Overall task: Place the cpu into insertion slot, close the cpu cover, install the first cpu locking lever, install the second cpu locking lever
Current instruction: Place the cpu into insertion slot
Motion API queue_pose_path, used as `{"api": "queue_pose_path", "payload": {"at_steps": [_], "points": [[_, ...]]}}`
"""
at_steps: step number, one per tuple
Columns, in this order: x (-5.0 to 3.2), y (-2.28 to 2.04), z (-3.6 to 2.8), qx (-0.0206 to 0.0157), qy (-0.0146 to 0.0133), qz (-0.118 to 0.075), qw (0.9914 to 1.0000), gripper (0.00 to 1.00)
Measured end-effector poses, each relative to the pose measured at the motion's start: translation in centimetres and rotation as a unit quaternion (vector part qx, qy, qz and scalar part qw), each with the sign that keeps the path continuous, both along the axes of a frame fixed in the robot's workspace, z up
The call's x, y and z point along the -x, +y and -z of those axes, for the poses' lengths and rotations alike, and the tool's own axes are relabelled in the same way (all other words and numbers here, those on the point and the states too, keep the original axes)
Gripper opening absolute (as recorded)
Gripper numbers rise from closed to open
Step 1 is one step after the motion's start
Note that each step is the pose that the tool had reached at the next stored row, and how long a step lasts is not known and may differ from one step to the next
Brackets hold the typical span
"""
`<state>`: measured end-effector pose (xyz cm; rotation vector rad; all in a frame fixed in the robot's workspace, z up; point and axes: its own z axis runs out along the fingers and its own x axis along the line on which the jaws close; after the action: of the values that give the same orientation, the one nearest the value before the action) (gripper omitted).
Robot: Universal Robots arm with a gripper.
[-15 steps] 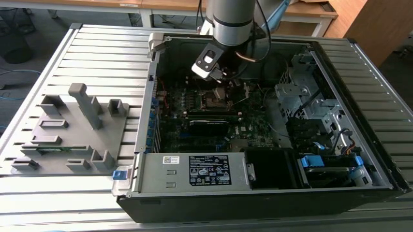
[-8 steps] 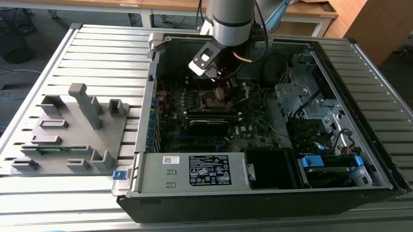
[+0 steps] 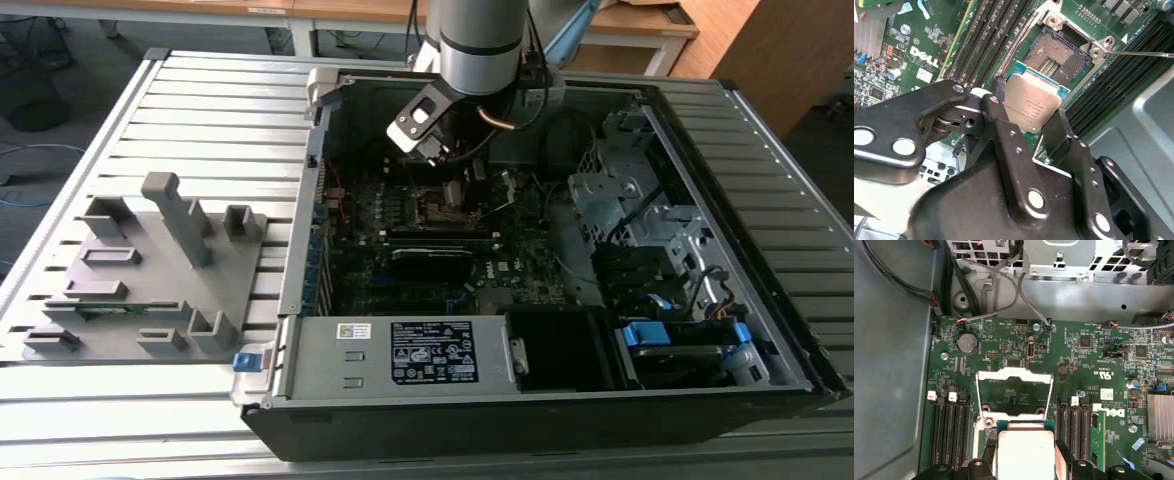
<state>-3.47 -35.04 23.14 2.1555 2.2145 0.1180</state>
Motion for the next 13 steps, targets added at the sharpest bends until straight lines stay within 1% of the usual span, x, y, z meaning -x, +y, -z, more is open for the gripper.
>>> {"api": "queue_pose_path", "payload": {"at_steps": [1, 2, 5, 6, 9, 13], "points": [[0.0, 0.0, 0.0, 0.0, 0.0, 0.0, 1.0, 0.54], [0.0, 0.01, 0.01, 0.0, 0.0006, 0.0, 1.0, 0.54], [-0.01, 0.0, 0.05, 0.0, 0.0128, 0.0, 0.99992, 0.54], [-0.01, 0.0, 0.04, 0.0001, 0.0146, 0.0, 0.99989, 0.54], [-0.01, 0.0, 0.05, 0.0, 0.0169, 0.0, 0.99986, 0.54], [0.0, 0.04, 0.28, -0.0002, 0.0169, 0.006, 0.99984, 0.54]]}}
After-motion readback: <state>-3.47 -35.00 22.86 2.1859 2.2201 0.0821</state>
